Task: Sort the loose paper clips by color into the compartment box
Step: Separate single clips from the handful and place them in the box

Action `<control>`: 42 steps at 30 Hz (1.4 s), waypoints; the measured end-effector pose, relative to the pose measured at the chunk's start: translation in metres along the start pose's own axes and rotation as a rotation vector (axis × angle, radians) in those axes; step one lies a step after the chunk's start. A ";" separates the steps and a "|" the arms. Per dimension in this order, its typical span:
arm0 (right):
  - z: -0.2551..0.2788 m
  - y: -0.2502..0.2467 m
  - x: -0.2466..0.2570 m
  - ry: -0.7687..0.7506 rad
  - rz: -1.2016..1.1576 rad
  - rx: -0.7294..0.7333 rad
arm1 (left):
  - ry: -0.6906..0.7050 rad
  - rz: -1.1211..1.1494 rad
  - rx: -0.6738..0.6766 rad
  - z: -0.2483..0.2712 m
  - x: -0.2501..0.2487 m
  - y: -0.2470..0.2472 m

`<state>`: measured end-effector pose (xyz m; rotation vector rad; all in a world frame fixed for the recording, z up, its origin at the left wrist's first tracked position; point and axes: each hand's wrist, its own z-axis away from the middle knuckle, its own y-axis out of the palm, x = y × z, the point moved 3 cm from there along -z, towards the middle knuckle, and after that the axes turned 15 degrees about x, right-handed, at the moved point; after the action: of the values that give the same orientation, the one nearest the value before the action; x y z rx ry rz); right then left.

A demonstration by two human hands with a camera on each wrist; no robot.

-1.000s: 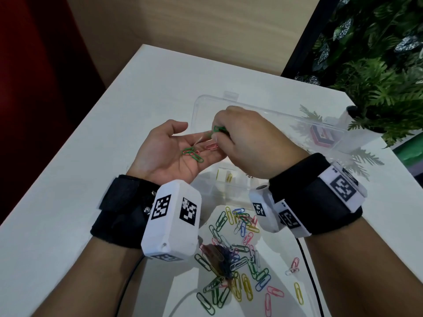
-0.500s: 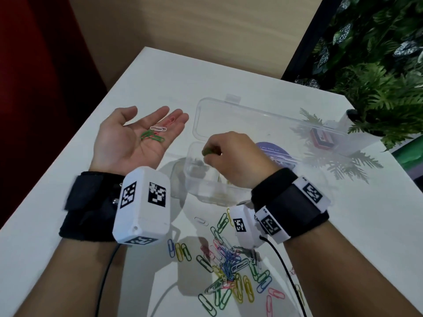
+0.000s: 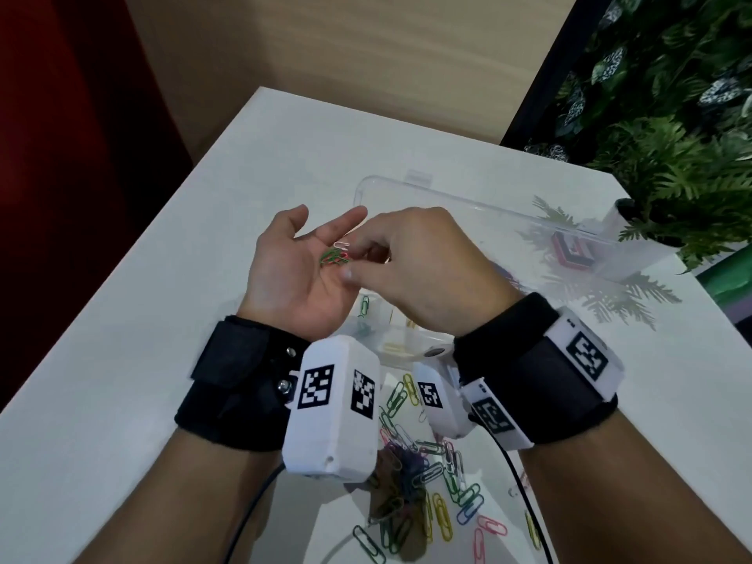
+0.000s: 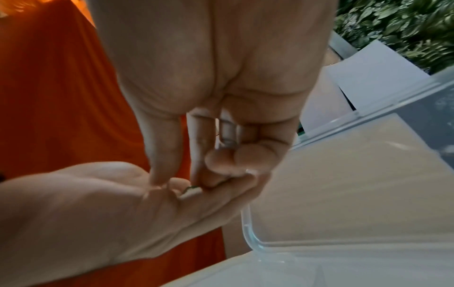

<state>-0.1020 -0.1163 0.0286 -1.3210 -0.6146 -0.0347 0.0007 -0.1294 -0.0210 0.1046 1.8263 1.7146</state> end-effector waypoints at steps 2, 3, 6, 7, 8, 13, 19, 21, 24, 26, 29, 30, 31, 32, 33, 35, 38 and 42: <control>-0.002 0.002 0.002 0.036 0.066 0.038 | 0.000 -0.002 -0.011 0.001 0.003 0.002; -0.002 0.002 0.003 0.044 0.077 0.053 | 0.001 0.004 -0.014 0.001 0.004 0.002; -0.001 -0.001 0.004 0.032 0.064 0.069 | -0.012 0.026 -0.009 0.000 0.008 0.001; -0.001 -0.003 0.003 0.022 0.052 0.049 | -0.015 0.031 0.004 -0.001 0.008 0.000; -0.001 -0.005 0.003 0.008 0.036 0.018 | -0.014 0.034 0.016 -0.001 0.009 0.000; -0.009 0.004 0.008 -0.029 0.150 0.013 | -0.040 0.026 0.015 0.001 0.011 0.002; -0.013 0.009 0.010 -0.024 0.302 0.106 | -0.015 0.004 -0.062 0.003 0.013 0.005; -0.014 0.009 0.011 -0.045 0.324 0.118 | -0.020 0.002 -0.053 0.004 0.013 0.005; -0.015 0.014 0.012 -0.071 0.304 0.125 | -0.011 -0.014 -0.058 0.004 0.011 0.002; -0.016 0.016 0.011 -0.069 0.285 0.123 | 0.005 -0.028 -0.067 0.003 0.009 0.002; -0.017 0.015 0.010 -0.070 0.304 0.134 | -0.007 -0.047 -0.074 0.002 0.009 0.000; -0.018 0.015 0.011 -0.076 0.314 0.131 | -0.011 -0.054 -0.079 0.001 0.009 -0.002; -0.018 0.016 0.011 -0.084 0.316 0.124 | -0.014 -0.054 -0.082 0.000 0.008 -0.004; -0.018 0.016 0.011 -0.089 0.311 0.112 | -0.021 -0.050 -0.077 -0.001 0.007 -0.006; -0.018 0.017 0.010 -0.090 0.301 0.100 | -0.027 -0.038 -0.069 -0.001 0.007 -0.007; -0.018 0.017 0.008 -0.086 0.266 0.067 | -0.034 -0.005 -0.033 -0.002 0.007 -0.009; -0.017 0.012 0.005 -0.073 0.141 -0.016 | -0.053 -0.028 0.027 -0.002 0.009 -0.007; -0.016 0.008 -0.004 -0.032 -0.044 -0.115 | -0.061 -0.016 0.069 -0.003 0.007 -0.008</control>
<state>-0.0955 -0.1302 0.0178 -1.4209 -0.6776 -0.0858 -0.0039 -0.1300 -0.0308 0.1689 1.8374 1.6201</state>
